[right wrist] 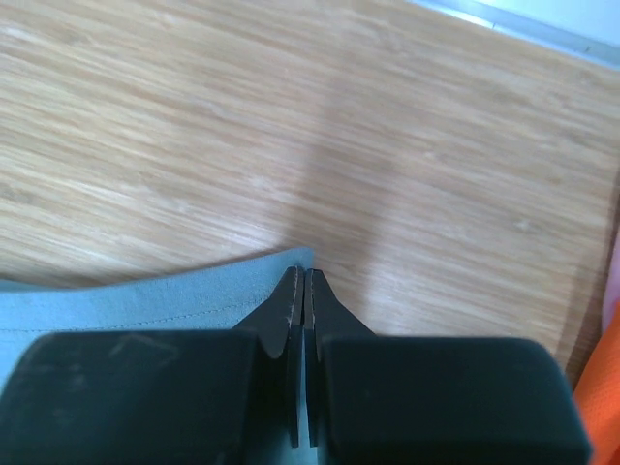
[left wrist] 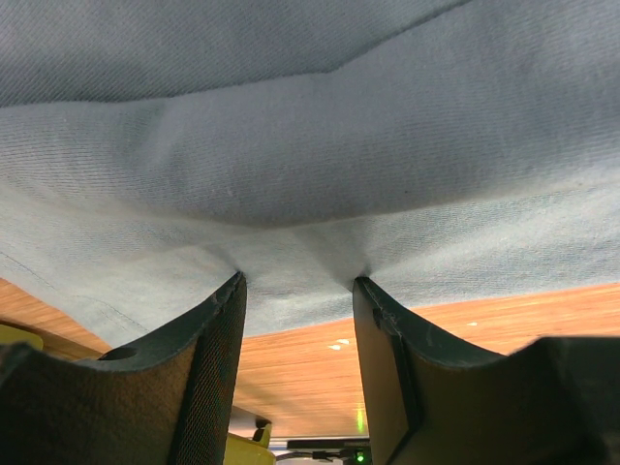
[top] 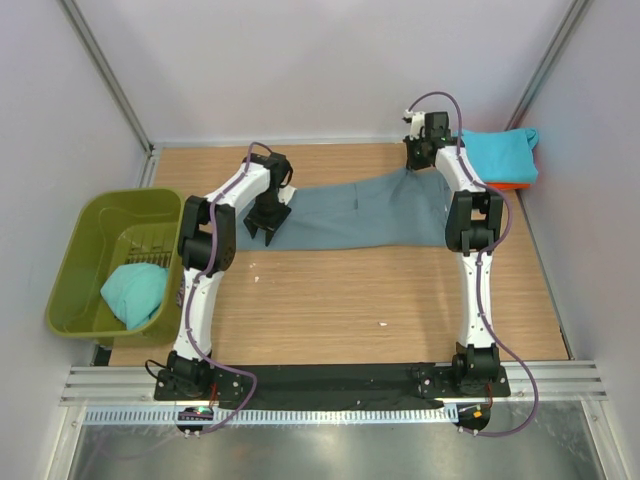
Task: Fold and stack the t-shirts
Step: Fold the tshirt
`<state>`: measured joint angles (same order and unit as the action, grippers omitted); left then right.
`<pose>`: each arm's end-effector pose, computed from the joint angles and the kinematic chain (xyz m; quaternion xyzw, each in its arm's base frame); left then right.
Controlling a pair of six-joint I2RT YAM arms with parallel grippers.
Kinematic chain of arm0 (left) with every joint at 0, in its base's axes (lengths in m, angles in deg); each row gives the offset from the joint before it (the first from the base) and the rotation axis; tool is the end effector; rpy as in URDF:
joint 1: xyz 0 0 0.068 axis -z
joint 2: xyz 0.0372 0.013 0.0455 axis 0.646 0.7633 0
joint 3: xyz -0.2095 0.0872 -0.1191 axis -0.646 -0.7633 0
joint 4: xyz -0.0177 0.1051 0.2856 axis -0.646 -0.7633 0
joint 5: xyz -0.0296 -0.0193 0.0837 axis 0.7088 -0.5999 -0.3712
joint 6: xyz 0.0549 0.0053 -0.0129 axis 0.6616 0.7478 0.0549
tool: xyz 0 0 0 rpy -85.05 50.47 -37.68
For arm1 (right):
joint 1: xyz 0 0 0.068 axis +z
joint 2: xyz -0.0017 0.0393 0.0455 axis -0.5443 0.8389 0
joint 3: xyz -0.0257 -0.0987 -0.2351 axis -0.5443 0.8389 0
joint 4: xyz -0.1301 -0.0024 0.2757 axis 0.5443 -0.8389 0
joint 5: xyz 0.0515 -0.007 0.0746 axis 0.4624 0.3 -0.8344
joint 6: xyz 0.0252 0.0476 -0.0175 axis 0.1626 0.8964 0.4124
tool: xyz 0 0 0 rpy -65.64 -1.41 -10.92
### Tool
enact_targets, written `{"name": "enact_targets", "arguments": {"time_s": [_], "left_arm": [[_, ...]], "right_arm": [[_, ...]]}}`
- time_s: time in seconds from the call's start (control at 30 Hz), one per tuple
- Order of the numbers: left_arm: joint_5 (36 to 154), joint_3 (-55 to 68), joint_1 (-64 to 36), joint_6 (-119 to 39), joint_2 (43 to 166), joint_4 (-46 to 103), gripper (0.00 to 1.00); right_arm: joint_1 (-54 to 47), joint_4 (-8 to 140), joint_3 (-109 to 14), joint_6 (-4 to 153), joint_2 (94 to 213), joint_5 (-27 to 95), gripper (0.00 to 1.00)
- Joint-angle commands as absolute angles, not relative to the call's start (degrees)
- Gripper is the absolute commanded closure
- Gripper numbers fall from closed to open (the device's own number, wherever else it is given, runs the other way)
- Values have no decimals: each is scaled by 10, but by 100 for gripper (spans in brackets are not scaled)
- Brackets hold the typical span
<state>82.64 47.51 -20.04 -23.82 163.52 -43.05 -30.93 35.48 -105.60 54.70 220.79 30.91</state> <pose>0.4554 -0.1645 0.1235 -0.2177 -0.9754 -0.0353 0.0027 0.6044 0.0289 0.1434 -0.1567 0.9113 0.0498 0.3775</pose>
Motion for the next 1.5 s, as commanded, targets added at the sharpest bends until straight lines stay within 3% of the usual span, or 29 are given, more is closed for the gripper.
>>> {"name": "enact_targets", "arguments": {"time_s": [0.0, 0.2, 0.27, 0.3, 0.4, 0.5, 0.63, 0.97, 1.47], "left_arm": [[827, 482, -195, -236, 1650, -432, 50], [827, 483, -196, -236, 1649, -433, 50], [814, 479, -197, -236, 1639, -433, 51], [809, 477, -198, -237, 1631, -431, 51], [805, 487, -201, -225, 1591, -431, 51], [791, 504, -203, -214, 1552, -434, 49], [826, 497, -214, -214, 1521, -442, 47], [879, 430, -254, -195, 1552, -364, 43], [871, 398, -273, -234, 1602, -365, 45]], "right_arm": [[-309, 390, -1097, 537, 2205, 318, 98], [-307, 396, -1092, 535, 2204, 341, 94], [-306, 398, -1087, 533, 2197, 367, 76], [-307, 400, -1086, 529, 2185, 396, 63], [-309, 408, -1071, 538, 2128, 437, 51], [-317, 414, -1043, 556, 2071, 435, 46], [-318, 400, -958, 602, 1968, 378, 43], [-317, 346, -691, 705, 1900, 289, 39], [-317, 326, -671, 682, 1956, 309, 36]]}}
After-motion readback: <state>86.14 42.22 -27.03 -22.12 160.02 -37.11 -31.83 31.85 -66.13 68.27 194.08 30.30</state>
